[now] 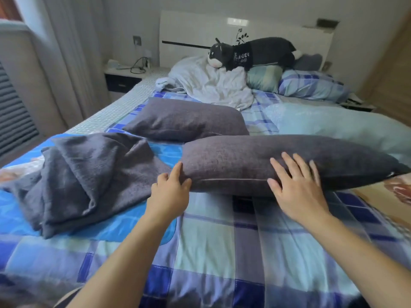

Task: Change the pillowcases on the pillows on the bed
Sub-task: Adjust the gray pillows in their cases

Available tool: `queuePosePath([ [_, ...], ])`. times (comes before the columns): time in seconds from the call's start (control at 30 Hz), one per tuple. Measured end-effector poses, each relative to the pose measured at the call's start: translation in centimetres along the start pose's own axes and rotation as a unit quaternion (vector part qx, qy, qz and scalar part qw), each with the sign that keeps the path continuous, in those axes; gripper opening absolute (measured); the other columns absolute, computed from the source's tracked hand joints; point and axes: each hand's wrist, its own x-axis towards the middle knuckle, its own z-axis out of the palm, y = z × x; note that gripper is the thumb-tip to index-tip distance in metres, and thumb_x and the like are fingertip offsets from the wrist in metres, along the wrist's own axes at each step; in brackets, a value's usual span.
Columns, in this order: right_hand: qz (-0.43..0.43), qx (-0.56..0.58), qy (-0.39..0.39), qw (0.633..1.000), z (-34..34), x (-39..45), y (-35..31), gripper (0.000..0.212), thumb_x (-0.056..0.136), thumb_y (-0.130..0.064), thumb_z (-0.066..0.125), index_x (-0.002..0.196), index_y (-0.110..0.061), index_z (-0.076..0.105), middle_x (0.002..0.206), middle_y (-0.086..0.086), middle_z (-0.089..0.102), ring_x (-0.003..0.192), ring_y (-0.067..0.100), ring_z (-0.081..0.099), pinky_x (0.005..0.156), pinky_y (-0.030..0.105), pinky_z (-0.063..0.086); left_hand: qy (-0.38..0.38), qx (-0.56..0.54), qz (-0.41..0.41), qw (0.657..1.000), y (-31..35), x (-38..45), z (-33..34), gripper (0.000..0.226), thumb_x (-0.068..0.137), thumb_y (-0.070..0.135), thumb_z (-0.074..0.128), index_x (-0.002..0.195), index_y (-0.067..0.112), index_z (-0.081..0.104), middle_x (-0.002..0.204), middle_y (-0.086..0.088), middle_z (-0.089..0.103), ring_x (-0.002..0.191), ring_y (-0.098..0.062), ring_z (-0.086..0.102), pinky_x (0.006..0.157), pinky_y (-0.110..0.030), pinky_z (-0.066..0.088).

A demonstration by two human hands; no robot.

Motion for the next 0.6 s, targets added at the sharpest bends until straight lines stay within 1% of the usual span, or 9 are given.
queuePosePath([
  [0.07,0.024,-0.051,-0.157,0.986,3.1,-3.4,3.1,0.082,0.092,-0.055,0.055,0.158,-0.022,0.020,0.165,0.009,0.017,0.151,0.028,0.022,0.121,0.052,0.017,-0.062,-0.054,-0.022,0.996,-0.8,-0.1,0.0,0.071,0.089,0.058,0.060,0.149,0.029,0.037,0.139,-0.012,0.054,0.121,-0.036,0.055,0.105,-0.044,0.044],
  [0.1,0.040,-0.055,-0.208,0.976,4.2,-4.5,3.8,0.092,0.088,-0.058,0.060,0.159,-0.024,0.012,0.167,0.006,0.006,0.153,0.026,0.014,0.122,0.052,0.015,-0.122,-0.106,-0.033,0.986,-1.1,-0.4,0.3,0.065,0.087,0.055,0.065,0.139,0.022,0.046,0.124,-0.010,0.065,0.105,-0.030,0.065,0.095,-0.040,0.051],
  [0.17,0.060,-0.046,-0.240,0.968,4.7,-5.4,3.2,0.098,0.085,-0.058,0.062,0.160,-0.026,0.009,0.168,0.005,0.003,0.154,0.026,0.006,0.122,0.051,0.009,-0.191,-0.165,-0.058,0.966,-1.1,-1.8,1.1,0.040,0.093,0.036,0.067,0.121,0.011,0.051,0.093,-0.009,0.071,0.074,-0.027,0.069,0.074,-0.037,0.055],
  [0.2,0.060,-0.046,-0.224,0.972,4.7,-5.4,2.5,0.097,0.083,-0.056,0.065,0.160,-0.025,0.013,0.168,0.006,0.007,0.154,0.026,0.008,0.121,0.052,0.009,-0.150,-0.155,-0.044,0.975,-1.2,-2.3,1.4,0.038,0.093,0.030,0.068,0.117,0.009,0.046,0.089,-0.010,0.068,0.072,-0.029,0.067,0.073,-0.038,0.055],
  [0.3,0.065,-0.051,-0.184,0.979,4.3,-5.2,1.7,0.097,0.081,-0.051,0.069,0.159,-0.025,0.019,0.167,0.007,0.013,0.153,0.028,0.012,0.121,0.054,0.011,0.072,-0.024,0.059,0.995,-1.0,-3.5,0.2,0.033,0.088,0.023,0.073,0.097,0.016,0.042,0.082,-0.004,0.063,0.080,-0.032,0.059,0.069,-0.043,0.045],
  [0.37,0.070,-0.056,-0.192,0.977,4.7,-5.4,2.2,0.099,0.082,-0.051,0.068,0.160,-0.025,0.011,0.168,0.007,0.006,0.154,0.027,0.006,0.121,0.052,0.007,0.077,-0.009,0.100,0.992,0.0,-5.1,-2.0,0.027,0.085,0.022,0.072,0.081,0.016,0.046,0.072,-0.003,0.063,0.078,-0.034,0.059,0.068,-0.044,0.046],
  [0.43,0.075,-0.058,-0.215,0.972,4.9,-5.5,2.4,0.101,0.081,-0.050,0.069,0.160,-0.025,0.011,0.167,0.008,0.005,0.154,0.027,0.006,0.122,0.051,0.008,-0.017,0.096,0.161,0.982,1.0,-7.3,-2.9,0.029,0.084,0.027,0.073,0.080,0.014,0.048,0.076,-0.001,0.065,0.081,-0.032,0.060,0.070,-0.041,0.046],
  [0.53,0.065,-0.067,-0.246,0.965,5.0,-5.6,2.0,0.093,0.082,-0.044,0.064,0.159,-0.028,0.014,0.167,0.007,0.009,0.153,0.024,0.010,0.121,0.048,0.015,-0.176,0.300,0.247,0.904,2.9,-12.3,-1.3,0.014,0.092,0.025,0.062,0.092,0.026,0.048,0.100,-0.002,0.066,0.096,-0.029,0.063,0.070,-0.034,0.041],
  [0.6,0.071,-0.058,-0.285,0.954,4.1,-4.8,1.3,0.086,0.086,-0.036,0.056,0.159,-0.031,0.011,0.167,0.003,0.005,0.153,0.022,0.006,0.121,0.046,0.013,-0.144,0.384,0.233,0.882,3.3,-13.1,0.2,0.017,0.095,0.017,0.053,0.110,0.025,0.055,0.111,-0.001,0.065,0.105,-0.029,0.064,0.070,-0.032,0.036],
])
